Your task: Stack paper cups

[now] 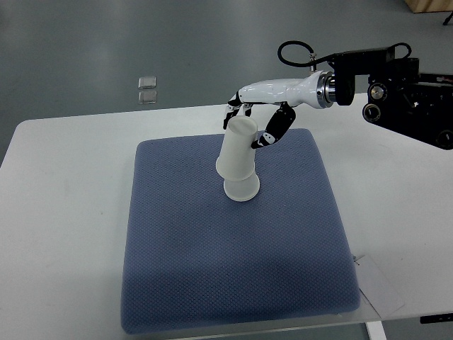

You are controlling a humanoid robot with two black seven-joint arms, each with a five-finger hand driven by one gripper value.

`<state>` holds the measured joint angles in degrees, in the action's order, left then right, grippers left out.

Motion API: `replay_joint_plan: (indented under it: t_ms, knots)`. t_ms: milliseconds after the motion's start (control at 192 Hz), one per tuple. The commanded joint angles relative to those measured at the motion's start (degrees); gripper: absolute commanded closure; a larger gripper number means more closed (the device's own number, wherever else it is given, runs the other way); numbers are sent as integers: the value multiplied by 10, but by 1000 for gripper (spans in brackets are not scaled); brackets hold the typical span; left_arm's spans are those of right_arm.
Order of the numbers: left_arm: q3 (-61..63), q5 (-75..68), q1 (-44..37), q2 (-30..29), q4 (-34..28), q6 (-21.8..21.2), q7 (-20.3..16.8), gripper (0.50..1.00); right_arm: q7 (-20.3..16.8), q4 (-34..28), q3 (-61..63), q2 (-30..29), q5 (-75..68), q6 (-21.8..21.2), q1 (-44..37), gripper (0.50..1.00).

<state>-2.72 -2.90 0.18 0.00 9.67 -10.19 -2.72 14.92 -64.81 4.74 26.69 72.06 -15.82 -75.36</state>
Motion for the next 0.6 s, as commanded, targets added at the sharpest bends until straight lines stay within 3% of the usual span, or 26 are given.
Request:
replay_joint_plan:
  t_ms: [0,592]
  knots:
    - [0,0,0,0,0,0,0,500,0,1,2,1,0,1,0,595]
    - [0,0,0,0,0,0,0,500,0,13,43,24,-6,5,1,591]
